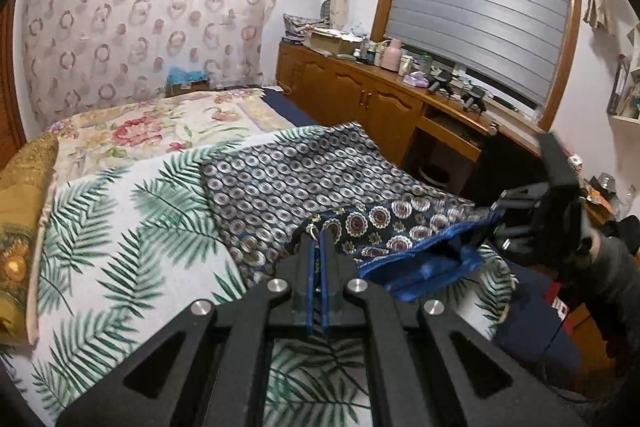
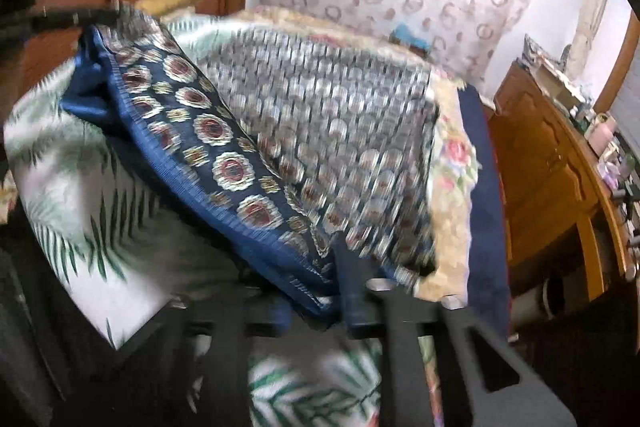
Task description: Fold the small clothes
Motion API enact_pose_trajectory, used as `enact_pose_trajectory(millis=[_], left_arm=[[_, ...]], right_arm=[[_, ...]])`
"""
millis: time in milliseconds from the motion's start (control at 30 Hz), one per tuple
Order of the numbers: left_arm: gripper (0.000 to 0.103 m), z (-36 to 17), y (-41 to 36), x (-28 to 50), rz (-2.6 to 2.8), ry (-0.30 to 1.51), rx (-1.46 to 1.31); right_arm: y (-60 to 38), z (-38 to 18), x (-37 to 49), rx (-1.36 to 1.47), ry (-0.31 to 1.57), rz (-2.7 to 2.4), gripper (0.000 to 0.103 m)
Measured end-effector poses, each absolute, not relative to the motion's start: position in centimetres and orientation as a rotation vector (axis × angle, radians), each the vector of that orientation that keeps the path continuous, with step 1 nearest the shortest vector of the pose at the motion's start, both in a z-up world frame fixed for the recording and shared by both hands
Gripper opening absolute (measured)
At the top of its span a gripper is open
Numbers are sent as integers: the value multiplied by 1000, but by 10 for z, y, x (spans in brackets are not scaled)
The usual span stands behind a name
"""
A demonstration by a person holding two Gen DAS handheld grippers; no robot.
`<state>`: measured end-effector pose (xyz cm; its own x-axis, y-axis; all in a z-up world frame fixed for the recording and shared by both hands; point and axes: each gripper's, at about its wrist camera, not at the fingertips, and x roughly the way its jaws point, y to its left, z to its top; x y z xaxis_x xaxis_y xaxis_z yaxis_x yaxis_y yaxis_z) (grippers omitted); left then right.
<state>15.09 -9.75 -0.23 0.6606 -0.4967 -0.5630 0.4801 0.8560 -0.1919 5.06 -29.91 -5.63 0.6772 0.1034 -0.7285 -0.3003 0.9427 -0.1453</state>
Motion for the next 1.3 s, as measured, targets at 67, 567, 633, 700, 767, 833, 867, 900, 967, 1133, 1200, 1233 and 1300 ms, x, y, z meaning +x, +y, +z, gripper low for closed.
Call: enact_pose_trajectory(millis=[67,567,633,700,767,833,867,900,967,1133,1200,1233,1300], left_arm=[[0,0,-96,161,-535,640,-14],[4,-12,-85,262,-475,705,5],[7,-17,-83,269,-468,722,8],[13,-21,-80,272,-453,729,12],[16,-25,-79,274,-424,739,39],[17,-28,-77,277,-420,749,42],[18,-31,-77,278,-423,759,45],[19,-34,-78,279,-425,769,52],[20,-40,-81,283,-423,785,69],[21,-52,-92,302,-421,817,107],[22,-55,-95,314,-416,823,127],[22,-57,-96,319,-409,826,134],[22,-60,-98,331,-405,834,139]], right_arm=[[-303,-37,62,-237,740,239,7],[-314,-30,206,-165,724,225,5],[-313,-41,219,-167,752,231,5],[-313,-52,230,-165,780,227,5],[-314,-61,240,-162,805,217,5],[-316,-69,248,-158,822,207,5],[-317,-71,251,-157,825,200,5],[-317,-71,253,-151,825,187,5],[-320,-70,255,-134,823,176,8],[-327,-52,249,-109,779,105,57],[-333,-43,242,-98,762,89,63],[-336,-40,239,-95,763,84,64],[-343,-39,233,-82,772,75,65]])
